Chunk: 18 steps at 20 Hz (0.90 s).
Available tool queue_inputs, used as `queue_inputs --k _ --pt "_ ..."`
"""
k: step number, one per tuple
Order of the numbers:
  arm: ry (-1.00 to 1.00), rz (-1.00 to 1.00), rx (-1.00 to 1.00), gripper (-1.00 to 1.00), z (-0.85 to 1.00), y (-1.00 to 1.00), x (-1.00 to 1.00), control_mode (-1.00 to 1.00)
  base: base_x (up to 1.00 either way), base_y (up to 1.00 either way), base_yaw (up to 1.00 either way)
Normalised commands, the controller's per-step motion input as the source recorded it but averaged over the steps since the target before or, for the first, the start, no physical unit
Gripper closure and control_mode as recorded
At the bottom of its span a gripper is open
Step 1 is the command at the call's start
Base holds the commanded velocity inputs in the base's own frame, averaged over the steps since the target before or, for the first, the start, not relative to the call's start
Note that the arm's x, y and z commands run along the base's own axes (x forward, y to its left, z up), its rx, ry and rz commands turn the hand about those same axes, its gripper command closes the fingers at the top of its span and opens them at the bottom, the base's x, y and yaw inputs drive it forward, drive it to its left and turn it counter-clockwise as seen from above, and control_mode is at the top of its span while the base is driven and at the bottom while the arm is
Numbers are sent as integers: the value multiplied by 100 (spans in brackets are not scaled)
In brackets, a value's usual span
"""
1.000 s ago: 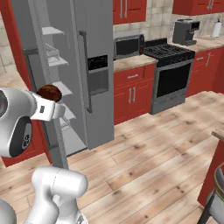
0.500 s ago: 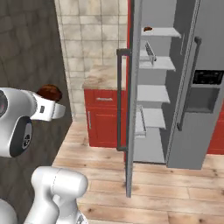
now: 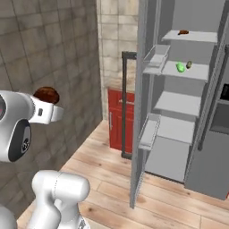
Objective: Transport the steak and corn to the fridge. Place the steak on the rack containing meat and place the corn on the rack containing the vegetable, ensuring meats and vegetables are on different racks.
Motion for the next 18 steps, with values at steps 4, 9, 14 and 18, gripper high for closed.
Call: queue_inputs --k 4,9,14,18 --pt "0 0 0 100 0 0 0 100 -15 -100 5" --pt "0 0 0 100 0 0 0 100 42 -100 11" --pt "0 0 0 100 0 0 0 100 100 -100 13" --pt "0 0 0 100 0 0 0 100 82 -100 13"
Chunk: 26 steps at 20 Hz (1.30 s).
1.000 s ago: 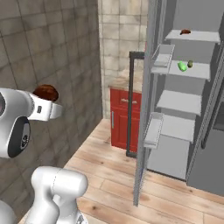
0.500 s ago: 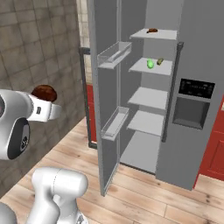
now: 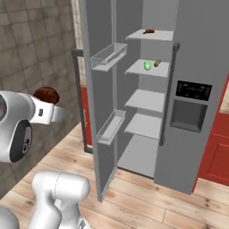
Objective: Transport the steak and corn to the fridge. Place the steak on the rack containing meat and place the corn on the rack containing the vegetable, ensuring meats and vegetables are on different racks.
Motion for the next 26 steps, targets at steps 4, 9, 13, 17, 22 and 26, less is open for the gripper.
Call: queue_inputs --k 4,9,13,17,22,26 --pt "0 0 0 100 0 0 0 100 97 -56 6" --pt "0 0 0 100 0 0 0 100 100 -59 -4" --pt "0 0 0 100 0 0 0 100 82 -97 -16" --pt "0 0 0 100 0 0 0 100 42 -100 -11" --pt "0 0 0 100 0 0 0 100 96 -6 2" --pt "0 0 0 100 0 0 0 100 98 21 6"
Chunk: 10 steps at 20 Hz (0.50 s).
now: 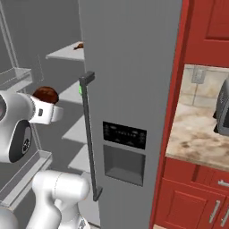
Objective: Transport the steak and corn to the fridge. Place the steak on the rack containing meat and place the corn on the rack containing the vegetable, ensuring meats and vegetables are on different racks.
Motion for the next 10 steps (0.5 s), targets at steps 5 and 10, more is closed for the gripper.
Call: queue_inputs --k 5,10 --pt "0 0 0 100 0 0 0 100 67 7 24" --pt "0 0 0 100 0 0 0 100 22 16 40"
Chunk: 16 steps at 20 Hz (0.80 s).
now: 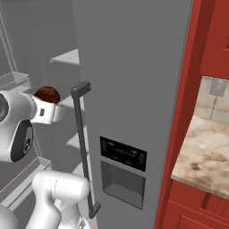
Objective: Transport the steak and corn to the fridge. Place the steak on the rack containing meat and place the corn on the rack containing the vegetable, ensuring meats and vegetables are on different racks.
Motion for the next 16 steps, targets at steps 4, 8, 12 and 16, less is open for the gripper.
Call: queue_inputs --k 4,8,12,16 --pt "0 0 0 100 0 0 0 100 0 18 38" --pt "0 0 0 100 0 0 0 100 6 2 31" --pt "0 0 0 100 0 0 0 100 57 3 6" --pt "0 0 0 100 0 0 0 100 85 62 -9"
